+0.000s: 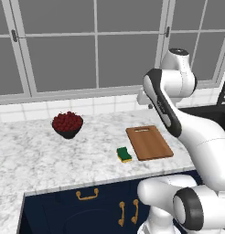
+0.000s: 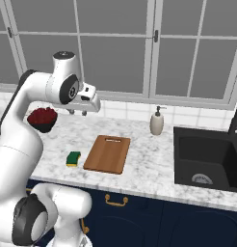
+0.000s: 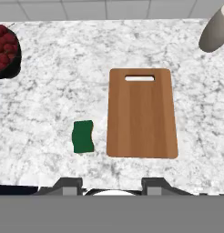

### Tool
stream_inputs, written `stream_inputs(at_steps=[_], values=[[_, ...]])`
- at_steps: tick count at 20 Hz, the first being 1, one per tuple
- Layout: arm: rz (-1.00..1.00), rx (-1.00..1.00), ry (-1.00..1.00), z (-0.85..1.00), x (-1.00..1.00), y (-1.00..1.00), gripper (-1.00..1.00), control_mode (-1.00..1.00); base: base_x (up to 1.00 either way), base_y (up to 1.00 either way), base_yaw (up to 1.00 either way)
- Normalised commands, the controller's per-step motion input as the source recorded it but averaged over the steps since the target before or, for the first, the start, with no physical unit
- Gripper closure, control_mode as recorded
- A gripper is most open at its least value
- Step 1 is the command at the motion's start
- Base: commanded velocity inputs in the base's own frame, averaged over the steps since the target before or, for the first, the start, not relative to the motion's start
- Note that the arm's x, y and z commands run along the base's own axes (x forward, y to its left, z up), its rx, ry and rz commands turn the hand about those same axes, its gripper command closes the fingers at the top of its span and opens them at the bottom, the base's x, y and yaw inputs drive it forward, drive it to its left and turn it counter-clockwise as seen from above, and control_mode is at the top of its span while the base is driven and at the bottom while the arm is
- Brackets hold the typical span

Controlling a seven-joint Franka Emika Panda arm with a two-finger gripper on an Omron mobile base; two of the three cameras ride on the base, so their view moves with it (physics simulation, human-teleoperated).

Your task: Pick up the sponge from the counter and clean the cutting board by briefly scrubbing or pressing down on the cutting board. Once finished, release the sponge.

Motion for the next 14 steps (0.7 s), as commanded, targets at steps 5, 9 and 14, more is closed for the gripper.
stream_inputs(at_steps=[5, 9, 14], values=[[0.01, 0.0, 0.0, -0.14, -0.47, 0.02, -1.0, -1.0, 0.0, 0.0, 0.0], [0.02, 0.0, 0.03, -0.54, -0.73, 0.35, -1.0, -1.0, 0.0, 0.0, 0.0], [0.0, -0.06, 0.04, -0.66, -0.11, 0.62, -1.0, -1.0, 0.0, 0.0, 0.0]])
